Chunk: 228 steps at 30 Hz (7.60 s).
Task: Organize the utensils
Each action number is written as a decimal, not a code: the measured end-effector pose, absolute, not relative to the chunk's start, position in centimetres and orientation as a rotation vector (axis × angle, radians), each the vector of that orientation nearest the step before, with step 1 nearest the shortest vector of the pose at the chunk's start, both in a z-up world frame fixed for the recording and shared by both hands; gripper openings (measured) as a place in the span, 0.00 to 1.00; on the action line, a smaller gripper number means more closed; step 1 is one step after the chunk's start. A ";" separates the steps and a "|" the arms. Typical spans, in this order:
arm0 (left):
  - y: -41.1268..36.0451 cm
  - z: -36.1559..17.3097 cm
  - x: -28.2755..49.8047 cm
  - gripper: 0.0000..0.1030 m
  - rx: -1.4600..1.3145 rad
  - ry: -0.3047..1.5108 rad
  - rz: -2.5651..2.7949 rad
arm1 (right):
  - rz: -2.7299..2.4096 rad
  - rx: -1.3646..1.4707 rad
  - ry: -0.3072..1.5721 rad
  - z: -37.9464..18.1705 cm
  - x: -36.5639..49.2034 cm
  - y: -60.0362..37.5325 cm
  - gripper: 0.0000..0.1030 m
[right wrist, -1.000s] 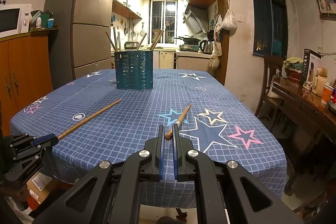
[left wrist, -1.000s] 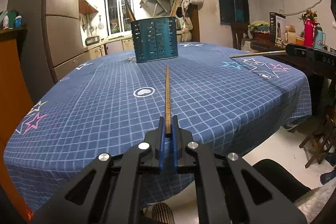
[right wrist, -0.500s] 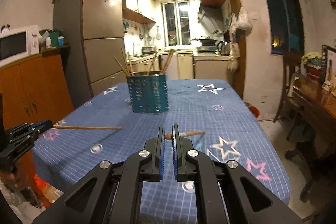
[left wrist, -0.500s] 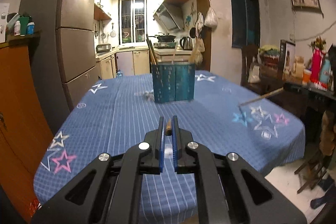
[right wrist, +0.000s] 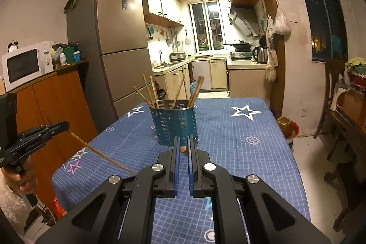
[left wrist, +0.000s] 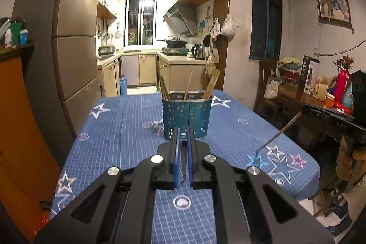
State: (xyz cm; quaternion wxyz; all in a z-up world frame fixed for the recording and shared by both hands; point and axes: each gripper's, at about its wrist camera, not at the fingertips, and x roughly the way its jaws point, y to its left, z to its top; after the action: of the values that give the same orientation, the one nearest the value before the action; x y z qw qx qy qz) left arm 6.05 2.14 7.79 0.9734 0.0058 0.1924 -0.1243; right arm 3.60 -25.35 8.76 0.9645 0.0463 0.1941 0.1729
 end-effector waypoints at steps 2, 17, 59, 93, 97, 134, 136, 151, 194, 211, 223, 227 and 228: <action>1.7 8.5 6.2 0.04 0.022 0.373 -0.256 | 0.359 0.097 0.392 9.4 4.2 -25.2 0.07; -0.7 8.0 9.4 0.05 0.104 0.290 -0.246 | 0.368 0.069 0.518 8.1 9.4 -23.1 0.01; 11.6 5.4 7.4 0.05 -0.031 0.141 -0.184 | -0.037 0.202 0.925 -7.8 8.2 0.5 0.43; 7.6 5.5 5.9 0.05 0.001 0.117 -0.268 | 0.039 0.144 0.672 -4.3 0.0 -13.4 0.07; 5.9 5.6 6.0 0.05 0.007 0.126 -0.278 | 0.044 0.123 0.608 -3.9 -0.6 -15.9 0.06; 0.7 6.0 7.2 0.05 0.077 0.156 -0.333 | 0.247 0.144 0.604 -7.3 4.7 -26.6 0.40; 0.1 6.0 7.3 0.05 0.089 0.158 -0.335 | 0.241 0.139 0.652 -9.0 5.7 -27.6 0.40; -1.3 5.1 8.2 0.05 0.103 0.192 -0.326 | 0.227 -0.015 0.592 -10.6 6.4 -28.8 0.17; 1.3 5.1 9.3 0.05 0.012 0.213 -0.376 | 0.310 0.081 0.323 4.3 4.1 -26.3 0.07; 1.2 7.3 9.3 0.05 0.030 0.142 -0.369 | 0.393 0.049 0.323 9.6 6.0 -22.5 0.07; 0.6 10.8 11.1 0.05 0.041 0.109 -0.364 | 0.416 -0.003 0.324 13.9 8.9 -19.8 0.07; 0.1 12.5 12.0 0.05 0.048 0.086 -0.360 | 0.420 -0.026 0.308 16.0 9.9 -18.8 0.07; -0.1 12.9 12.2 0.05 0.050 0.080 -0.358 | 0.420 -0.029 0.304 16.5 10.2 -18.6 0.07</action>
State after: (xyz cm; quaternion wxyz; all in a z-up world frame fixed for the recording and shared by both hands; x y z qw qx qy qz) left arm 12.21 -0.06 12.91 0.9830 0.0249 0.0398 -0.1777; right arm 10.17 -18.64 16.47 0.9665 -0.0142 0.1502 0.2078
